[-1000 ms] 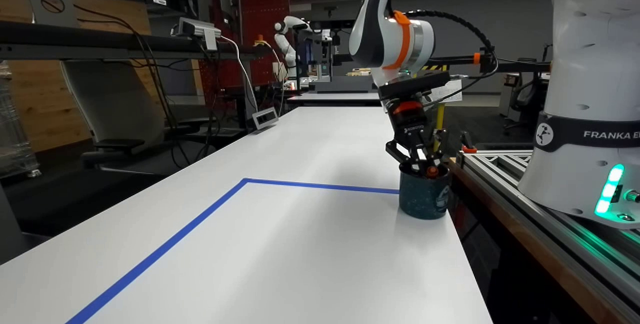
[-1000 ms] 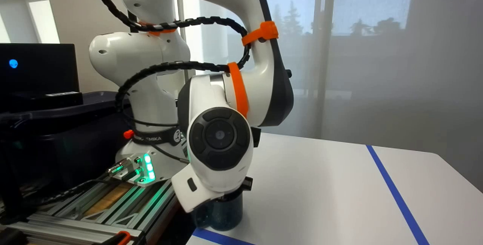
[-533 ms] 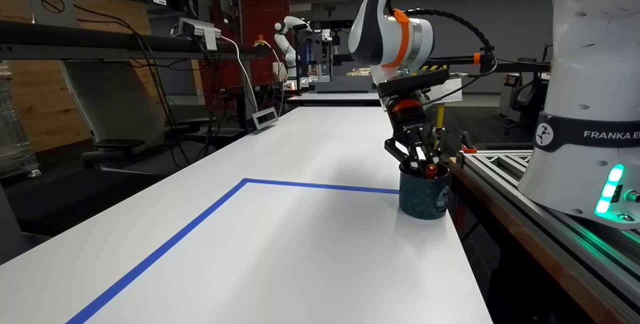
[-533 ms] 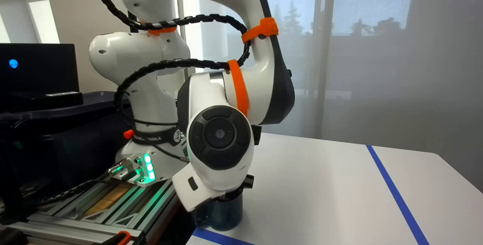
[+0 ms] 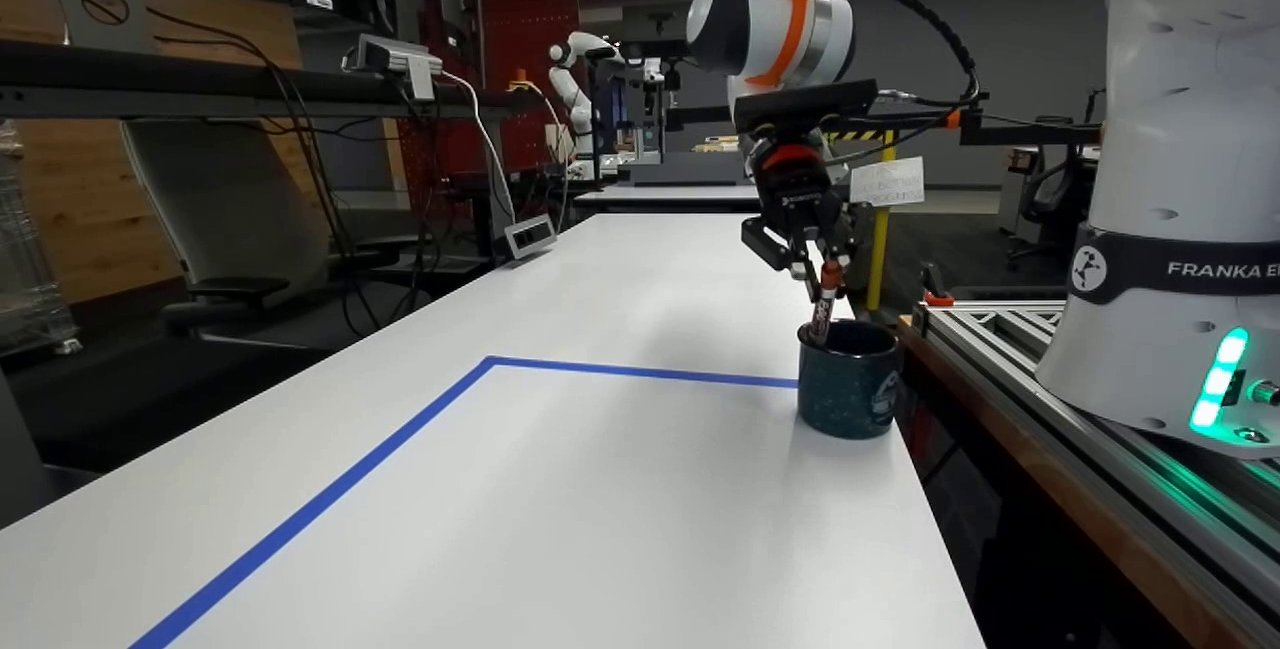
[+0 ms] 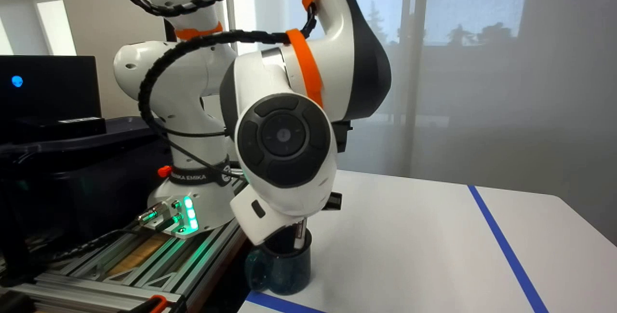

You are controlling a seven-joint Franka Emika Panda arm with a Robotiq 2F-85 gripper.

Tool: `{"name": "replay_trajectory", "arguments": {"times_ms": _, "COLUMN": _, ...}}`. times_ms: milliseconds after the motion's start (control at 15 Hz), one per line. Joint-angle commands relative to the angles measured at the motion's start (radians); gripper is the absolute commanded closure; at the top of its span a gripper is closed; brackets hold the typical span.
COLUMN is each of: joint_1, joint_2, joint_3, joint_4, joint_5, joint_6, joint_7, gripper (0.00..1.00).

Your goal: Remove the marker from the cup and put it on the table inside the border

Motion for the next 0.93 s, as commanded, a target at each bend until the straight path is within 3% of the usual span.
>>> {"name": "replay_trajectory", "arguments": {"times_ms": 0, "joint_1": -0.005, "joint_2": -0.108, "joint_3": 0.002, "joint_4": 0.014, "joint_5": 0.034, "joint_6": -0.082, "joint_7": 0.026, "gripper": 0.95}}
{"name": "replay_trajectory", "arguments": {"times_ms": 200, "joint_1": 0.020, "joint_2": -0.167, "joint_3": 0.037, "joint_4": 0.031, "joint_5": 0.087, "joint_6": -0.092, "joint_7": 0.023, "gripper": 0.95}}
{"name": "replay_trajectory", "arguments": {"times_ms": 400, "joint_1": 0.057, "joint_2": -0.163, "joint_3": 0.093, "joint_4": 0.052, "joint_5": 0.135, "joint_6": -0.023, "joint_7": 0.008, "gripper": 0.95}}
{"name": "replay_trajectory", "arguments": {"times_ms": 867, "joint_1": 0.168, "joint_2": 0.033, "joint_3": 0.216, "joint_4": 0.079, "joint_5": 0.211, "joint_6": 0.348, "joint_7": -0.029, "gripper": 0.95}}
